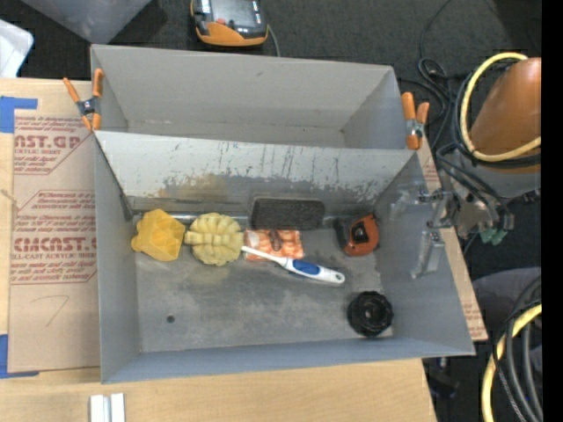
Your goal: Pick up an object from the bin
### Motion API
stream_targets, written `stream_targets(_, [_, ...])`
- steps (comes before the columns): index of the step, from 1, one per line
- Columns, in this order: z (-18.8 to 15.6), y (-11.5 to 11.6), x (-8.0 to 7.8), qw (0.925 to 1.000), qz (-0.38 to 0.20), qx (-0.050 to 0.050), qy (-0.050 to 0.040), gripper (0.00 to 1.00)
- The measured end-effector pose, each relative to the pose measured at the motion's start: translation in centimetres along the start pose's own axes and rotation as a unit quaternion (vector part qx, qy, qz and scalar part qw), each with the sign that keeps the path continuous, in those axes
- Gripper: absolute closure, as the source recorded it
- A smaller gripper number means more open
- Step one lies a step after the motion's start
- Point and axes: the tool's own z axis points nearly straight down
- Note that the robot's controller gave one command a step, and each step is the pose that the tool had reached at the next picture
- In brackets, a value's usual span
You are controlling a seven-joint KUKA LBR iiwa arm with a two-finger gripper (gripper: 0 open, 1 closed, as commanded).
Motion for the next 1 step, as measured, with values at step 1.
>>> stream_targets(1, [0.00,0.00,0.00,1.0000,0.000,0.000,0.0000,0.00])
